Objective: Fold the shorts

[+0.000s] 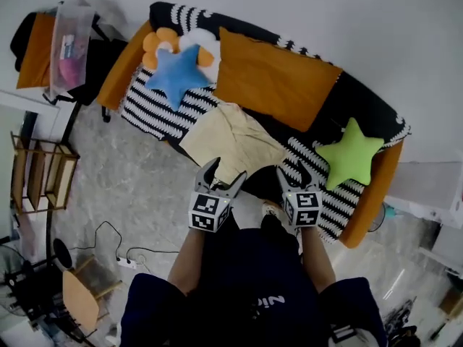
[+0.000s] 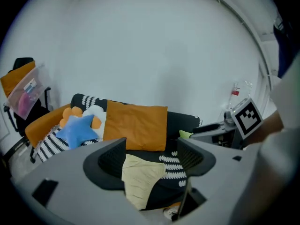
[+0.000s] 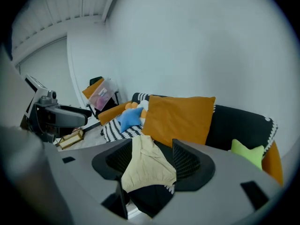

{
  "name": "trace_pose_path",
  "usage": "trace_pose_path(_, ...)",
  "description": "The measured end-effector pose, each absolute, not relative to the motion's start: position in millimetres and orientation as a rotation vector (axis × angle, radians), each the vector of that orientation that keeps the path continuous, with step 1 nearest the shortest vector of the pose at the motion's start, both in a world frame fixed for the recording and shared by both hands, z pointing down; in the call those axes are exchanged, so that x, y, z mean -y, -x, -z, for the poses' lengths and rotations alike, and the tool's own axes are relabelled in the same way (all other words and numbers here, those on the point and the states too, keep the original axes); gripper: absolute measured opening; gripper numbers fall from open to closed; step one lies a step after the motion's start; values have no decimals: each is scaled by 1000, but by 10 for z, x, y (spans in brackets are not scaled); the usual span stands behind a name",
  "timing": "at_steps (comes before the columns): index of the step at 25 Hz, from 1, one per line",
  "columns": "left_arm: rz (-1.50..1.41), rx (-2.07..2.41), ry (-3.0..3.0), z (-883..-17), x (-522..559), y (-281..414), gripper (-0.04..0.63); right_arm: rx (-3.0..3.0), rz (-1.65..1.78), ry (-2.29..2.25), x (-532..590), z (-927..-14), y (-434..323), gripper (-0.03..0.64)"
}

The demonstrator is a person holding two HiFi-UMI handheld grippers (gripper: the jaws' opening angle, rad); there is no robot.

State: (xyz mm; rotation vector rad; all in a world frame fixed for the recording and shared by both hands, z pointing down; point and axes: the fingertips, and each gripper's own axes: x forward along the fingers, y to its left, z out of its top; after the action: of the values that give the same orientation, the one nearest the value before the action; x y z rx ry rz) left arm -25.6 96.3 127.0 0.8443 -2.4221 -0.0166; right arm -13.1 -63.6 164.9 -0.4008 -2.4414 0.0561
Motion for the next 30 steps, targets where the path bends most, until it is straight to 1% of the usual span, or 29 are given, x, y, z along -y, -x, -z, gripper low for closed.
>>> trace_pose_path(3,-28,2361,-942,-1302,-1131,560,338,2446,-72,284,489,-1641,288,261)
trace_pose_path(6,-38,2296,-1021,-1354,-1291,825,308,2444,-71,169,333,-1649,410,261)
trace_pose_path(8,-51,2238,-1088,-1411,-1365,936,304,2436,-77,93,239,-1649,458,261)
trace_pose_path(12,-171,2092,-1245,-1598,-1447,1030,304,2412,-121,-9,33,-1675,511,265)
trace_pose_path(15,-183,2061,-1291,-1639,-1426,1139,298,2414,-132,-66,-4,-1658,521,238)
trace_pose_path(18,-249,2026,-1302,-1738,-1408,1277,289,2399,-157,-138,26,-1702,490,233)
trace_pose_path(24,-405,1909,-1348,-2089,-1229,1439,268,2358,-211,-204,179,-1925,530,233)
trace_pose_path(30,-567,1838,-1358,-2789,-959,1678,238,2320,-227,-212,471,-2449,720,227)
